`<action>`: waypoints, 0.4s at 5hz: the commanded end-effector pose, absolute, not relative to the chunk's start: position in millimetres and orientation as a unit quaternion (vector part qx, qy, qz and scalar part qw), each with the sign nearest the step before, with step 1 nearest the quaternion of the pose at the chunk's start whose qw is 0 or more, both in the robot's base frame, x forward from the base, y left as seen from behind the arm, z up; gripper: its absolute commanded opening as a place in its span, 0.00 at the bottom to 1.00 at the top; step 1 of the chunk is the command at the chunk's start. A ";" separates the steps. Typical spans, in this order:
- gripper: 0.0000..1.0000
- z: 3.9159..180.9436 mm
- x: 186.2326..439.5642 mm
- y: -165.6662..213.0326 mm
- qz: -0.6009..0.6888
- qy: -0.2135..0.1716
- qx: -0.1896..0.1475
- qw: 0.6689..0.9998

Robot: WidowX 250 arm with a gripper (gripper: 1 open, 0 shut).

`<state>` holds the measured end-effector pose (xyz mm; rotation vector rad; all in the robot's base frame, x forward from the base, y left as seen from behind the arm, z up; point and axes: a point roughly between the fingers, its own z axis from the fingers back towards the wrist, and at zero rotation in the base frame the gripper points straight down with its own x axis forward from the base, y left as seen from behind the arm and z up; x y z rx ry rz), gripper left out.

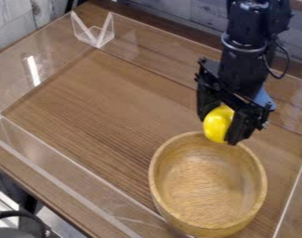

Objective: Put the lemon in the brown bowl

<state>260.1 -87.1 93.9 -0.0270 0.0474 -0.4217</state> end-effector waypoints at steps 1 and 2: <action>0.00 113.8 258.9 -89.0 -0.216 -0.010 -0.014 0.976; 0.00 114.6 255.0 -89.0 -0.218 -0.010 -0.015 0.976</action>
